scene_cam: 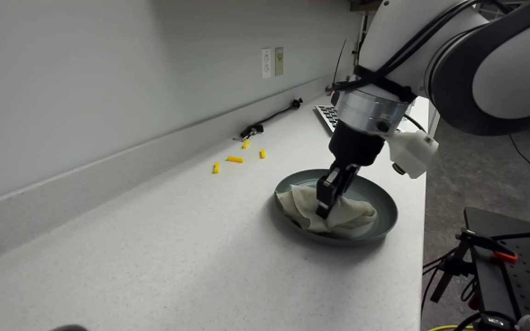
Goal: Use the cloth to wipe the table and then move it to the left and wipe the countertop
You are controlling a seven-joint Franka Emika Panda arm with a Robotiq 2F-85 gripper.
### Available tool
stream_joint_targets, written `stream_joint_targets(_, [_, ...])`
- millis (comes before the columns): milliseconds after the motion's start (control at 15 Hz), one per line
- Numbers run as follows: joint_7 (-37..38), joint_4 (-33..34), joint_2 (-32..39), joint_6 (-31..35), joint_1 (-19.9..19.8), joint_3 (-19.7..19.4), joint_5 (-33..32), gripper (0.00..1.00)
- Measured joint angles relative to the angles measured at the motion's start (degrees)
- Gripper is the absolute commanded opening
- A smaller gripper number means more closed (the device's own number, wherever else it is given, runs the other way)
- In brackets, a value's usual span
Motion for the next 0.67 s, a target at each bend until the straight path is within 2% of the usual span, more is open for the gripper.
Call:
stream_joint_targets(267, [0.11, -0.01, 0.05, 2.29, 0.0, 0.05, 0.45, 0.03])
stream_joint_targets(333, [-1.98, 0.85, 0.01, 2.66, 0.03, 0.68, 2.53, 0.03])
stream_joint_targets(667, [-16.07, 13.82, 0.16, 1.15, 0.73, 5.13, 18.32, 0.03])
